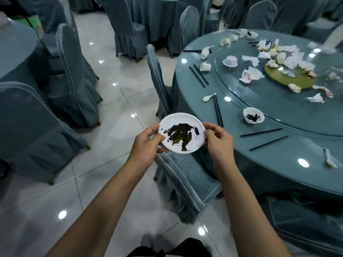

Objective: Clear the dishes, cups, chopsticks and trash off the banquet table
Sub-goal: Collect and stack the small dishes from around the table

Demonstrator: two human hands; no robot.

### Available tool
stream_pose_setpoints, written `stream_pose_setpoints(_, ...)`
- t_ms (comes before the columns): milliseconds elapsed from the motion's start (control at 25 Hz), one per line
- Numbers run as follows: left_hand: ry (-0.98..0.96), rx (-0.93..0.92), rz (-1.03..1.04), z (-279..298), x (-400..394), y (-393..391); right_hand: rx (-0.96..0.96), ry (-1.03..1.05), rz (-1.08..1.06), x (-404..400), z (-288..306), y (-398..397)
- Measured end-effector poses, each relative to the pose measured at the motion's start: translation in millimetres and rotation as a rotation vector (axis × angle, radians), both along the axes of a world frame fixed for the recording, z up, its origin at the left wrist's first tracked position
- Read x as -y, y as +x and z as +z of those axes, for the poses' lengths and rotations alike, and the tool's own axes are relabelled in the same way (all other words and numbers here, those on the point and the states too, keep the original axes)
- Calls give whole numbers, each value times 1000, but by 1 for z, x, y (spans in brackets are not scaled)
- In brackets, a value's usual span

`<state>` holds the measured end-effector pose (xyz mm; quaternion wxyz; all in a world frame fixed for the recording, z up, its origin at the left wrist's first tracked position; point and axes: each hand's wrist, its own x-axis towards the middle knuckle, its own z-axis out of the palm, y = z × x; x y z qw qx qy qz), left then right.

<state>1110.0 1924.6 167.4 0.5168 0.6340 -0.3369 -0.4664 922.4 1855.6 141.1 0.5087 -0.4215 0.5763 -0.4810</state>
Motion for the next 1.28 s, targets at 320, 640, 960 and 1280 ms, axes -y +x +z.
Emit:
stream_pose_setpoints(320,2,-18,-71,-10,34,81,-16,28,-68,20,4,74)
stream_pose_setpoints(640,-12,-42,-114,-15,119,143,-42,37,-102,104,-10,136)
stream_pose_setpoints(960,16,-36,-132,-5,238,195,-9,64,-141,215,-9,186)
stream_pose_setpoints(1280,20,-52,-158,-9,324,238,-7,58,-161,295,-12,224)
